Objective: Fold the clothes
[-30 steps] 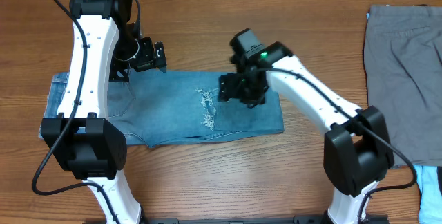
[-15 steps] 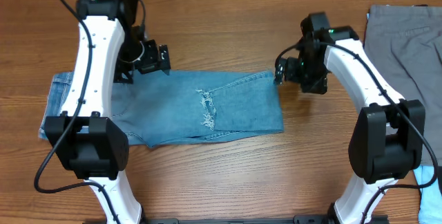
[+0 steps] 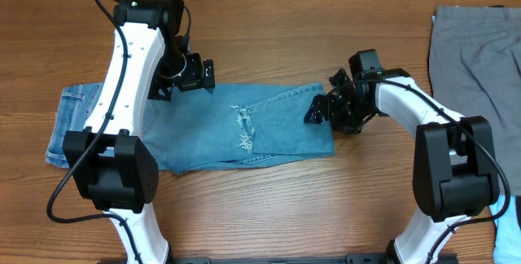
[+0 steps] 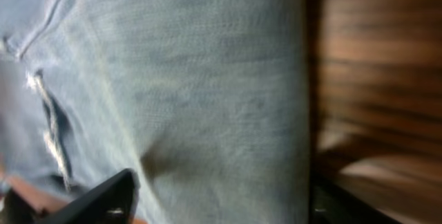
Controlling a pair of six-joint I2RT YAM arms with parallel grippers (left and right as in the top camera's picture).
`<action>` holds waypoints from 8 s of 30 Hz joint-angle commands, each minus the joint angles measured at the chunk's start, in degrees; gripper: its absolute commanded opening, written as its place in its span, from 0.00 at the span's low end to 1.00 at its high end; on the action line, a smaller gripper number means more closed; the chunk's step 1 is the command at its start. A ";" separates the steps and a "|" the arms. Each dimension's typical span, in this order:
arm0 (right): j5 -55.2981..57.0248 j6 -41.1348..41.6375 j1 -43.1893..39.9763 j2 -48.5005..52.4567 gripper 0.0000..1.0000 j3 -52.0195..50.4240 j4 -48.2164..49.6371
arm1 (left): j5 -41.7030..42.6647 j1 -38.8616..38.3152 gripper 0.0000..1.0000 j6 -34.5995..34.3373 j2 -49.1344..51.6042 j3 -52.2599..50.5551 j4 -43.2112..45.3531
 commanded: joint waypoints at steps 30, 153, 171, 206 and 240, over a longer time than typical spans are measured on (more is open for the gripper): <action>23.91 15.06 -13.99 -12.87 0.04 6.73 -14.58 | -0.81 -0.17 1.00 -0.13 -0.09 -0.20 1.11; 8.94 19.93 3.52 -8.68 0.04 10.01 1.73 | 2.75 -3.39 0.18 0.50 -3.13 -19.04 22.14; 3.30 21.14 9.46 4.72 0.04 9.79 16.74 | 13.22 -3.54 0.08 -2.27 -1.14 -22.34 40.63; 23.54 19.71 4.61 -7.87 0.57 16.26 0.31 | -4.63 6.84 0.90 -0.11 -5.07 -7.10 20.09; 23.50 13.68 2.47 -13.00 1.00 16.15 -14.95 | 20.72 40.26 1.00 25.18 11.80 -7.10 14.34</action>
